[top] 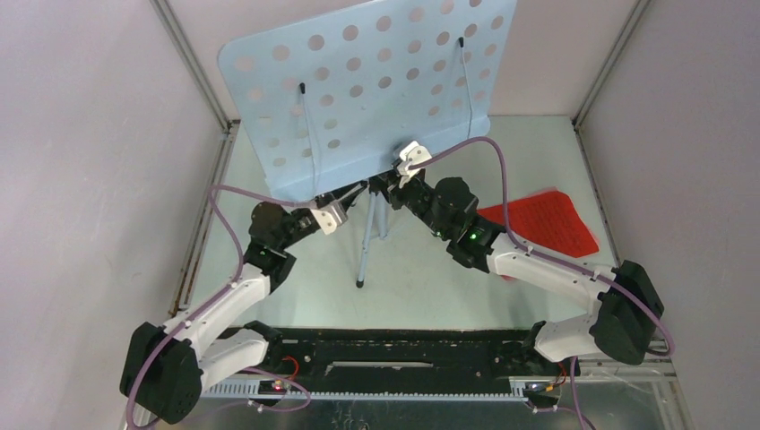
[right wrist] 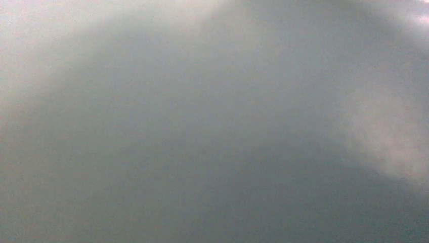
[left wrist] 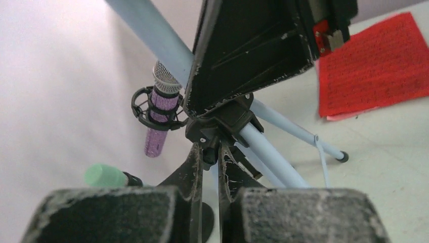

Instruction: Pack up the instrument practice props

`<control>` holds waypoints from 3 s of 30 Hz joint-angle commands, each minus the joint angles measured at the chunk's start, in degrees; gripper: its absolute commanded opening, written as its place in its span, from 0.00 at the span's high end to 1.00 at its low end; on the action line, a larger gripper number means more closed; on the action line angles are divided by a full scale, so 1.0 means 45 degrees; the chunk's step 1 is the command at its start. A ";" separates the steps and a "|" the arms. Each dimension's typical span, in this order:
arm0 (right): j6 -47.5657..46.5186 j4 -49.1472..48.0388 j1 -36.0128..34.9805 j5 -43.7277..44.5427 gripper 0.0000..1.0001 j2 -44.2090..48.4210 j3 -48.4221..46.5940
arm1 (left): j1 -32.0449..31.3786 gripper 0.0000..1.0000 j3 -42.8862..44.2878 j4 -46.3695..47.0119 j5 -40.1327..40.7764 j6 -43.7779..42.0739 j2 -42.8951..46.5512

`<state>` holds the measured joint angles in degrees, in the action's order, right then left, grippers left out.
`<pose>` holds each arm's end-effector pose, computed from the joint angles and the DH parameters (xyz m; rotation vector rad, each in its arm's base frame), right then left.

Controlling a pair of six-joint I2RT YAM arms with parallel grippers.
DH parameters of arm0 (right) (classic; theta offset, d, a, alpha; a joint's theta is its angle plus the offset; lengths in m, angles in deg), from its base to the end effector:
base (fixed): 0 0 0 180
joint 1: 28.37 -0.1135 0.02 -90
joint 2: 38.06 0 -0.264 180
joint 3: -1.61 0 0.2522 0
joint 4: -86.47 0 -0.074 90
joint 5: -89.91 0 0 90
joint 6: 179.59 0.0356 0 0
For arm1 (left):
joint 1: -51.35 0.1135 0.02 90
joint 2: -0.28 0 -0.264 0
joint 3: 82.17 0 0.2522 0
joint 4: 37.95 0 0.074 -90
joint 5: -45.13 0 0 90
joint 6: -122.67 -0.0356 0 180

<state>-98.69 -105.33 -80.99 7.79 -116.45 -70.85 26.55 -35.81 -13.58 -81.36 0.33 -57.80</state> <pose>0.2020 0.2564 0.3572 -0.6649 1.3338 0.5154 0.1976 -0.1146 0.3088 1.0882 0.8827 -0.3198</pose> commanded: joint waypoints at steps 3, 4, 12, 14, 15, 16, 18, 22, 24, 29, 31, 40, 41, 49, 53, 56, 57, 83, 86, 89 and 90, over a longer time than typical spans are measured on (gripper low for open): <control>-0.0165 0.2160 -0.0650 -0.1448 1.00 -0.0375 0.0154 | -0.0310 1.00 -0.0120 0.2685 0.3195 0.6323 0.0169; -0.0196 0.2164 -0.0650 -0.1452 1.00 -0.0361 0.0153 | -0.0310 1.00 -0.0143 0.2729 0.3781 0.7325 0.0170; -0.0321 0.2183 -0.0650 -0.1535 1.00 -0.0340 0.0155 | -0.0310 1.00 -0.1037 0.3511 0.6317 1.2242 0.0382; -0.0338 0.2184 -0.0649 -0.1518 1.00 -0.0334 0.0157 | -0.0310 1.00 -0.1256 0.3908 0.6391 1.2863 0.0444; -0.0335 0.2170 -0.0650 -0.1517 1.00 -0.0334 0.0149 | -0.0310 1.00 -0.1283 0.3944 0.6429 1.3196 0.0446; -0.0332 0.2165 -0.0660 -0.1517 1.00 -0.0344 0.0162 | -0.0300 1.00 -0.1272 0.3882 0.6459 1.3509 0.0466; -0.0306 0.2148 -0.0651 -0.1528 1.00 -0.0351 0.0141 | -0.0310 1.00 -0.1124 0.3460 0.6446 1.4084 0.0488; -0.0316 0.2316 -0.0650 -0.1554 1.00 -0.0428 0.0004 | -0.0309 1.00 -0.0583 0.1981 0.6266 1.5404 0.0505; -0.0335 0.2321 -0.0662 -0.1560 1.00 -0.0432 -0.0032 | -0.0295 1.00 -0.0174 0.0904 0.6015 1.6069 0.0505; -0.0410 0.2426 -0.0670 -0.1558 1.00 -0.0442 -0.0079 | -0.0290 1.00 0.0853 -0.2116 0.5608 1.6832 0.0586; -0.0420 0.2502 -0.0670 -0.1539 1.00 -0.0431 -0.0078 | -0.0290 1.00 0.1186 -0.3270 0.5678 1.7168 0.0715; -0.0512 0.2550 -0.0709 -0.1502 1.00 -0.0394 -0.0081 | 0.0036 1.00 0.1903 -0.5586 0.4963 2.0571 0.1071; -0.0513 0.2565 -0.0709 -0.1473 1.00 -0.0393 -0.0076 | 0.0136 1.00 0.1958 -0.5744 0.4788 2.0920 0.1069; -0.0521 0.2673 -0.0729 -0.1352 1.00 -0.0338 -0.0081 | 0.1489 0.79 0.2101 -0.5478 0.2566 2.3315 0.0540; -0.0451 0.2653 -0.0738 -0.1331 1.00 -0.0351 -0.0082 | 0.1894 0.57 0.2369 -0.5519 0.2109 2.2896 0.0503; -0.0339 0.2579 -0.0728 -0.1149 1.00 -0.0390 -0.0079 | 0.2062 0.41 0.2532 -0.5506 0.2051 2.2312 0.0729; -0.0289 0.2547 -0.0738 -0.1056 1.00 -0.0409 -0.0071 | 0.2145 0.38 0.2576 -0.5556 0.2068 2.2077 0.0821; 0.4189 0.4807 -0.1314 0.4654 1.00 -0.0167 -0.1538 | -0.2770 0.08 -0.4532 -0.0119 0.7005 1.1923 0.6293; 0.4736 0.5361 -0.1348 0.5138 1.00 0.0016 -0.1646 | -0.3152 0.08 -0.4354 -0.0116 0.7493 1.1099 0.5798; 0.4768 0.5607 -0.1452 0.5319 1.00 0.0122 -0.1656 | -0.3399 0.12 -0.4202 -0.0114 0.7605 1.0620 0.5218; 0.4639 0.5593 -0.1520 0.5341 1.00 0.0092 -0.1662 | -0.3558 0.15 -0.4181 -0.0104 0.7609 1.0424 0.5023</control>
<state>-85.14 -90.69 -87.02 26.65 -116.98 -77.93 12.24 -55.55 -16.55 -50.08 53.64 -32.62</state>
